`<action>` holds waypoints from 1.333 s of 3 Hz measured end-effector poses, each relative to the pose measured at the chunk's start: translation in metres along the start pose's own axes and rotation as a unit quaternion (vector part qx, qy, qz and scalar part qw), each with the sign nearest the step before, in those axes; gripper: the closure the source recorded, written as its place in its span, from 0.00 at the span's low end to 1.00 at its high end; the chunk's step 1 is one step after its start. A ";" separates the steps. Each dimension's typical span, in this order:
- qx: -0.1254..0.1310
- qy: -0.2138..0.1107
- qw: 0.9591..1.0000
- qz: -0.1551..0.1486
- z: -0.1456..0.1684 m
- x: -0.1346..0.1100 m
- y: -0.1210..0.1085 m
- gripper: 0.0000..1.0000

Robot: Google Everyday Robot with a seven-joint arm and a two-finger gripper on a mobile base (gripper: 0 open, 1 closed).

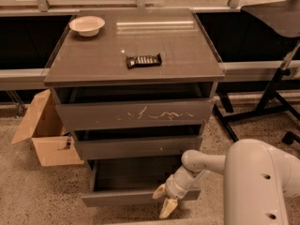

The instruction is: Close bottom drawer

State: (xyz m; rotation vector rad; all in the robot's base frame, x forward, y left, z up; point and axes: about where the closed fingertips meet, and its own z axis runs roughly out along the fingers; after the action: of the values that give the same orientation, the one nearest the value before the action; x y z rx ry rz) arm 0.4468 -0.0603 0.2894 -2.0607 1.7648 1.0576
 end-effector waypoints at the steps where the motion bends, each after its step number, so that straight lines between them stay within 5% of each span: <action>1: -0.022 -0.014 1.000 0.011 0.026 0.017 -0.005 0.63; 3: -0.025 -0.019 0.999 0.015 0.034 0.022 -0.009 1.00; 4: -0.020 -0.009 0.999 0.032 0.046 0.034 -0.014 1.00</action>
Offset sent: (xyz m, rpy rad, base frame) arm -0.0046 0.0044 -0.0324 0.0184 0.0555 0.0055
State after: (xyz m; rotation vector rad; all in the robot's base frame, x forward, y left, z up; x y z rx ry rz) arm 0.4431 -0.0560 0.2311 -2.0247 1.8256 1.1353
